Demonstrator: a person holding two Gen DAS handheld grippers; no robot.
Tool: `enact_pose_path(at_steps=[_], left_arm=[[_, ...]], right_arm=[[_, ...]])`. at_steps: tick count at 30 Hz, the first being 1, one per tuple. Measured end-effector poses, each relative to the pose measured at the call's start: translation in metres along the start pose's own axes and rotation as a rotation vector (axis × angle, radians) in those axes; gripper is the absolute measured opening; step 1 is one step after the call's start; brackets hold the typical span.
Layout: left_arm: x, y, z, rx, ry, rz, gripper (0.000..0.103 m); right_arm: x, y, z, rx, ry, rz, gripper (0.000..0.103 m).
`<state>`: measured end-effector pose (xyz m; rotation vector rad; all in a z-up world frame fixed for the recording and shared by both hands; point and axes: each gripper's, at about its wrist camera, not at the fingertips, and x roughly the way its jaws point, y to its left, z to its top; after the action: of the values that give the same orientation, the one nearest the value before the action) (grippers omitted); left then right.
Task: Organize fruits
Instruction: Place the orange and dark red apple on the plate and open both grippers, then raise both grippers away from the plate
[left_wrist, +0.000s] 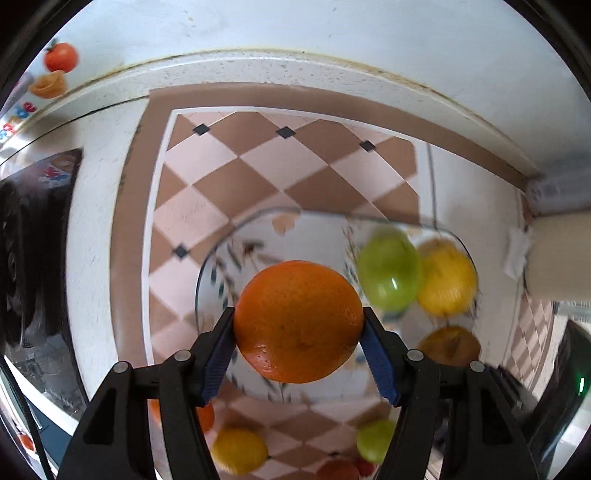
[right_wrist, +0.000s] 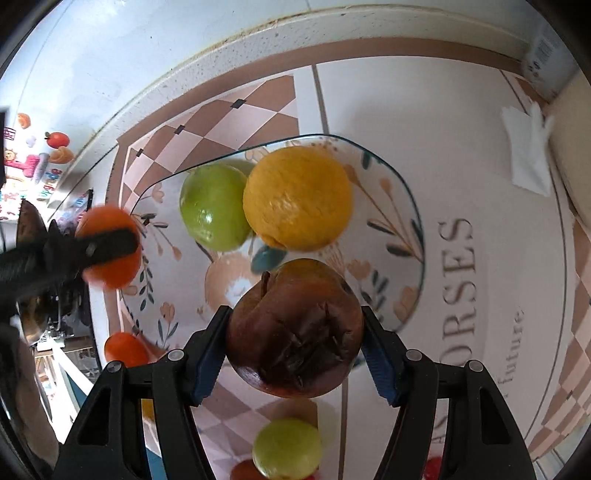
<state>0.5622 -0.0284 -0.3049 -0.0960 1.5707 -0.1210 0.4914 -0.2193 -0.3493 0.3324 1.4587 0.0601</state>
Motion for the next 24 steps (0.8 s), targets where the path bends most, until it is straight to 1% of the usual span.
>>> enact_pose_path(at_steps=[2,5,11,15,19,21,22,23,24], left_arm=[[0.014,0.001,0.015,-0.004,0.051,-0.009,0.063],[0.028,-0.001,0.027,-0.002,0.083,-0.004,0.063],[0.048,-0.006,0.029,0.025,0.141,0.007,0.063],[0.051,-0.008,0.028,0.023,0.142,0.017,0.063],[0.051,-0.006,0.028,0.028,0.144,0.023,0.064],[0.047,-0.014,0.032,0.046,0.109,0.047,0.073],[0.042,-0.014,0.034,0.052,0.097,0.05,0.076],[0.037,-0.015,0.034,0.056,0.089,0.048,0.083],[0.031,-0.015,0.033,0.058,0.078,0.044,0.087]], right_arm=[[0.003,0.003,0.004,0.005,0.005,0.001,0.07],[0.005,-0.001,0.004,0.022,0.013,0.011,0.07],[0.016,-0.002,0.006,0.028,0.042,0.017,0.071],[0.01,-0.003,0.007,0.016,0.03,0.016,0.073],[-0.001,0.003,0.004,-0.004,0.023,0.009,0.08],[-0.008,0.004,0.002,-0.017,0.015,-0.009,0.083],[-0.012,0.005,-0.001,-0.023,0.01,-0.019,0.089],[-0.016,0.005,-0.003,-0.027,0.003,-0.028,0.094],[-0.02,0.006,-0.004,-0.03,-0.006,-0.036,0.094]])
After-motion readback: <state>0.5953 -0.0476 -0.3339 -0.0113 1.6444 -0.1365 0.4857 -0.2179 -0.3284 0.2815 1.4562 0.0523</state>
